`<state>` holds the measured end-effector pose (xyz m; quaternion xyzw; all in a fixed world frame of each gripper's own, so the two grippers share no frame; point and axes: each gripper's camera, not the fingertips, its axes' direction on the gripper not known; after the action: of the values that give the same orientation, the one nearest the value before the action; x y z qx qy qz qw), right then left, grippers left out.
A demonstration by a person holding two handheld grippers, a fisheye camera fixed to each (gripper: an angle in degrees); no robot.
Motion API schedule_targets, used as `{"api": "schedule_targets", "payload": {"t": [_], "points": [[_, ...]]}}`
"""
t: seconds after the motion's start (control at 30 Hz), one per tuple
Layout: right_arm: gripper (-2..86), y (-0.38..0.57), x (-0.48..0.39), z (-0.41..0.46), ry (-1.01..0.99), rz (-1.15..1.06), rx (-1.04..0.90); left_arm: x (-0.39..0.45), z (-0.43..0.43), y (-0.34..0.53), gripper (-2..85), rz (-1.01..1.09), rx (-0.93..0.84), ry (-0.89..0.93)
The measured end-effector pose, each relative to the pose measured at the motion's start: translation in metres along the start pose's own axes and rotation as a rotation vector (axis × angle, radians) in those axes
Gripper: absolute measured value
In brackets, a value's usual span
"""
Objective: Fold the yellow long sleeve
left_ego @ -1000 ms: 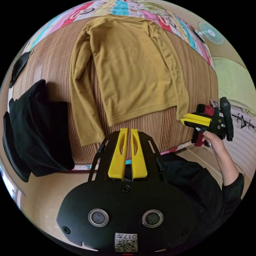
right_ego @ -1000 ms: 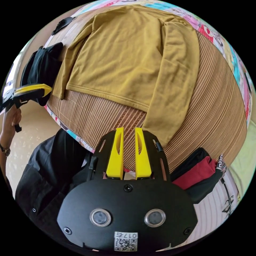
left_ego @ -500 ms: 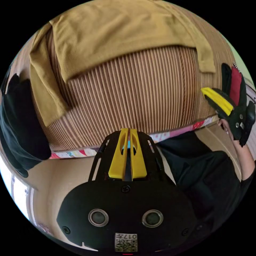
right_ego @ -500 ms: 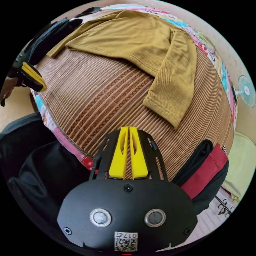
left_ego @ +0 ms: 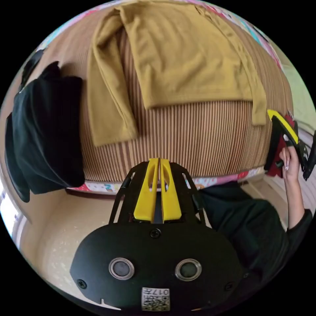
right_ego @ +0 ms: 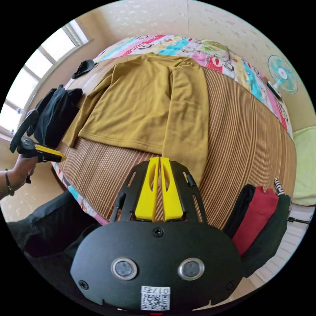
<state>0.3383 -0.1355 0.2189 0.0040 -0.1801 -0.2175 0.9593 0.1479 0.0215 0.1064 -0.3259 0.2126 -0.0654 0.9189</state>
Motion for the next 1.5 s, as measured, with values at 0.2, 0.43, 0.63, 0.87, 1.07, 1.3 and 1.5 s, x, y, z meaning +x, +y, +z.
{"api": "schedule_targets", "payload": {"t": [0.2, 0.43, 0.63, 0.87, 1.07, 1.3, 1.5], "points": [[0.5, -0.026, -0.009, 0.043, 0.058, -0.024, -0.200, -0.044, -0.052, -0.023, -0.2, -0.068, 0.200, 0.087], [0.4, 0.046, -0.047, 0.055, 0.339, -0.295, -0.208, -0.065, 0.019, -0.015, -0.6, 0.001, 0.073, 0.103], [0.3, 0.112, -0.052, 0.035, 0.392, -0.274, -0.253, -0.082, 0.016, 0.072, -1.0, 0.040, 0.108, 0.106], [0.4, 0.183, -0.045, 0.009, 0.379, -0.099, -0.487, -0.091, 0.032, 0.174, -0.8, 0.098, -0.180, 0.139], [0.4, 0.198, -0.057, -0.002, 0.431, -0.162, -0.595, -0.196, -0.020, 0.216, 1.0, -0.297, -0.012, 0.388], [0.4, 0.152, -0.027, -0.017, 0.300, 0.139, -0.745, -0.342, -0.006, 0.307, 9.9, -1.221, 0.193, 0.990], [0.4, 0.137, -0.024, -0.034, 0.284, 0.159, -0.790, -0.300, 0.058, 0.375, 14.2, -1.703, 0.101, 1.448]]}}
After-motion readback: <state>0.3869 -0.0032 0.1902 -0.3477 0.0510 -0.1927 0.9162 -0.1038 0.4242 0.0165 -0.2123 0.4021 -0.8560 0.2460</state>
